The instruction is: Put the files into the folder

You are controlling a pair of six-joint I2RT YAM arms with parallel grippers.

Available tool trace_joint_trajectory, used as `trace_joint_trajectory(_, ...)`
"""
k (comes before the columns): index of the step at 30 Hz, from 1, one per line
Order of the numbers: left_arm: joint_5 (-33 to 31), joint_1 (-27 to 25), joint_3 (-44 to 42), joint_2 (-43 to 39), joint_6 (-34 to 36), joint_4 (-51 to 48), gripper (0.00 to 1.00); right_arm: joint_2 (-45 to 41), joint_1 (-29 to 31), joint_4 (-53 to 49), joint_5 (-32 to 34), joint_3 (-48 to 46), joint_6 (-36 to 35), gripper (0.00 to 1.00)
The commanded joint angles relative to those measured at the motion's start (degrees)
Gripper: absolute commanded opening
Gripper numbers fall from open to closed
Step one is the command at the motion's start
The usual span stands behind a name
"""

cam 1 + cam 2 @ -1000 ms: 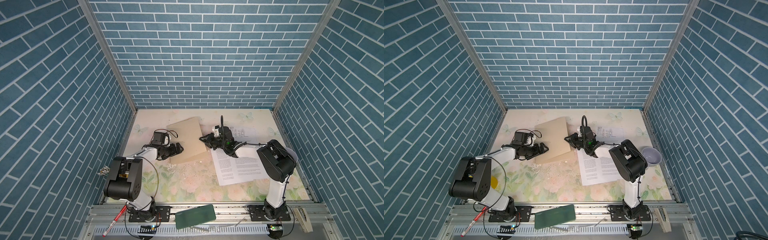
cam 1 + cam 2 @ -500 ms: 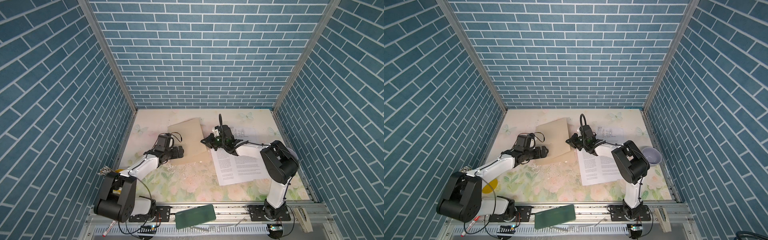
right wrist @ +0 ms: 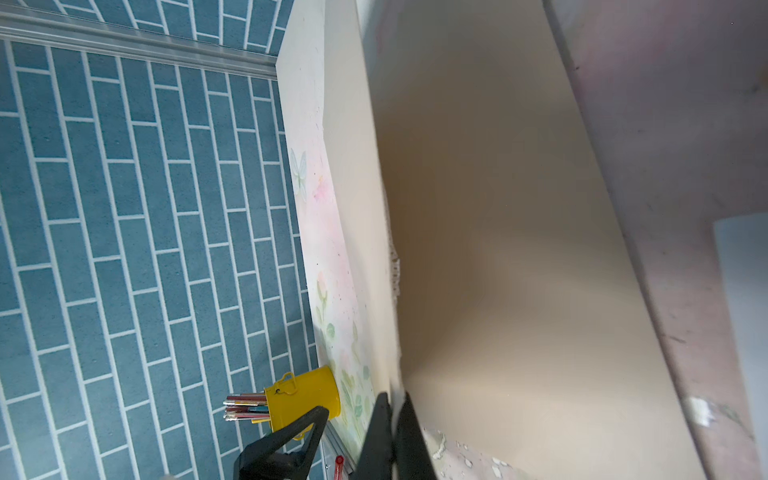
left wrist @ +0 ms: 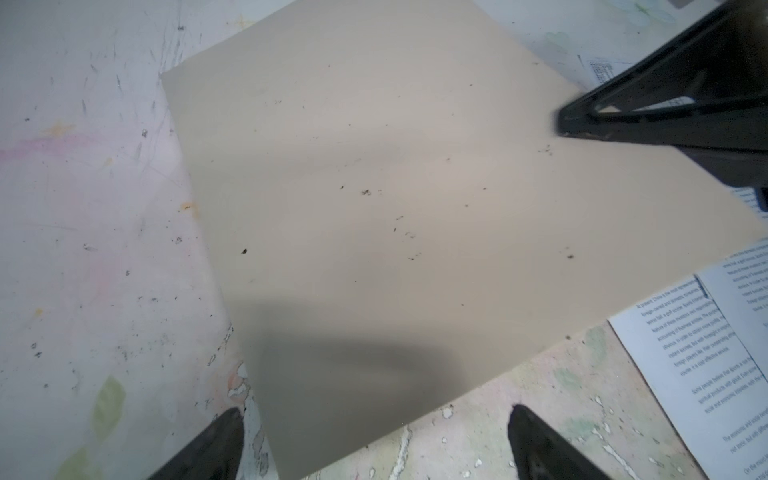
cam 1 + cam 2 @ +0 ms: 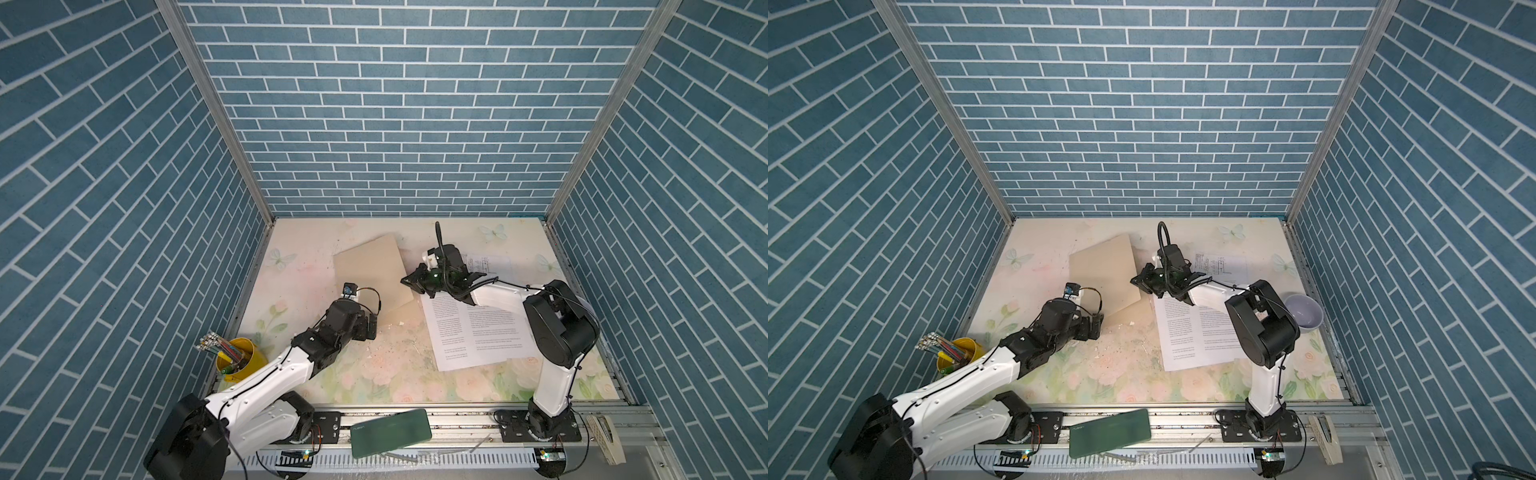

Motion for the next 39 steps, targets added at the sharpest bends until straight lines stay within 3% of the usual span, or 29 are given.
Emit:
trace_joint_trajectory(1, -7.37, -4.43, -0.84, -1.42, 0.88, -1.03, 1.0, -2.25, -0.94, -3.69, -2.46, 3.03, -2.05, 0.02)
trace_joint_trajectory(8, -19.85, -16.48, -1.51, 1.8, 1.62, 1.68, 1.0, -2.96, -1.53, -5.26, -2.58, 3.21, -2.63, 0.03)
trace_joint_trajectory(14, -25.68, -23.93, -1.26, 10.09, 4.99, 7.56, 1.0, -2.64, -1.88, -5.06, -2.63, 4.37, -2.72, 0.03)
trace_joint_trajectory(18, -26.89, -24.62, -2.78, 13.94, 6.3, 12.56, 0.99, -3.13, -1.97, -4.93, -3.48, 5.44, -2.68, 0.03)
trace_joint_trajectory(24, -33.85, -24.62, -2.2, 17.53, 6.64, 13.54, 0.98, -4.18, -1.97, -6.28, -2.58, 5.48, -2.36, 0.03)
trace_joint_trajectory(39, -38.32, -24.28, 0.44, 25.73, 5.94, 17.91, 0.88, -6.43, -1.75, -1.68, -3.54, 0.23, 0.03, 0.02)
